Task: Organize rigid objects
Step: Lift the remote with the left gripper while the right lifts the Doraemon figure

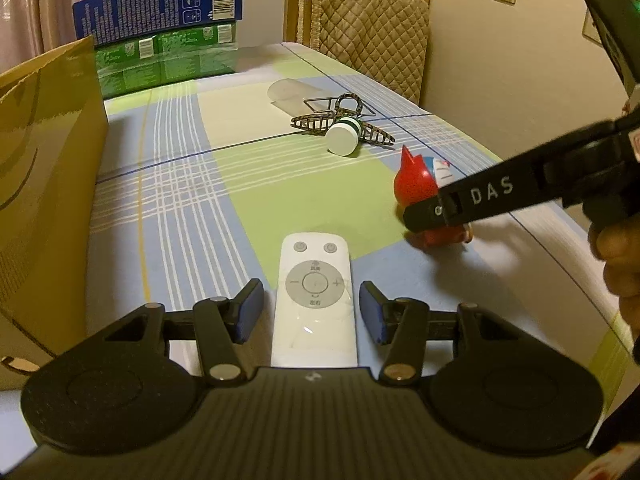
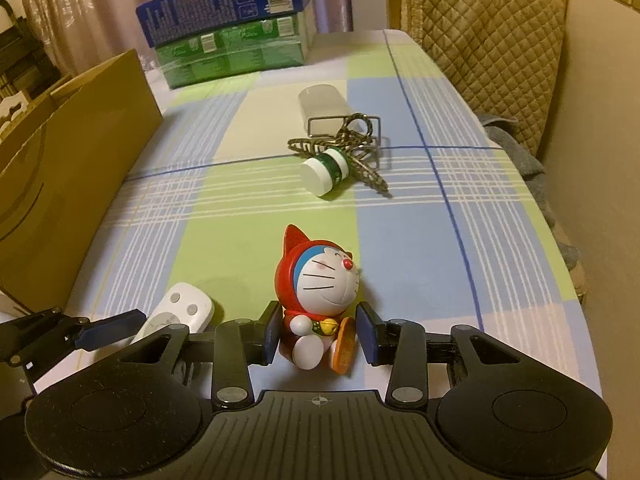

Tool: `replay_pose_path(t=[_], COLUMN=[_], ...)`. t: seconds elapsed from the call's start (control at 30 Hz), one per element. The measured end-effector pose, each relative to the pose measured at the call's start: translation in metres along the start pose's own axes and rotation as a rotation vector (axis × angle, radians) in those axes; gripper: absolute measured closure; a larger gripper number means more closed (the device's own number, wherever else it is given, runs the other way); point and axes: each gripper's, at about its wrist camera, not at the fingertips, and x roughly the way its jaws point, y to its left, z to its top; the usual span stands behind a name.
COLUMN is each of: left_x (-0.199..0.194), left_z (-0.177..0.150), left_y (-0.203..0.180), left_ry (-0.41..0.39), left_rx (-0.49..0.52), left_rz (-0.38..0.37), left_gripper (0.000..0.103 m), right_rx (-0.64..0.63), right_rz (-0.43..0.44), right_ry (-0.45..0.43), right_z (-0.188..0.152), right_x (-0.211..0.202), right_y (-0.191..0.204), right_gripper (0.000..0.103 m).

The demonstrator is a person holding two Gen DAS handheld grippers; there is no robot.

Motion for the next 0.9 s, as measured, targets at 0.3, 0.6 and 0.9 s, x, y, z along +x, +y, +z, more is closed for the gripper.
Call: replay_pose_path(t=[0.3, 0.6, 0.9], left_x=[0.0, -0.003, -0.016], left_z=[-0.001, -0.001, 0.007], left_y=[-0.006, -0.004, -0.002], left_ry=[0.001, -0.002, -0.048], left_rx=[0.051, 0.025, 0.017], left_rz=[0.005, 0.016, 0.023], left_gripper=[0.067, 0.068, 0.068], right_rx=[0.013, 0.022, 0.041], right_rz=[0.018, 0.017, 0.06], right_ry=[-0.023, -0.066, -0.135], right_z=[0.004, 0.006, 0.013], right_x=[-0.005, -0.014, -0.027], right_y=[0.003, 0.003, 0.011], right_gripper=[0.066, 0.066, 0.066])
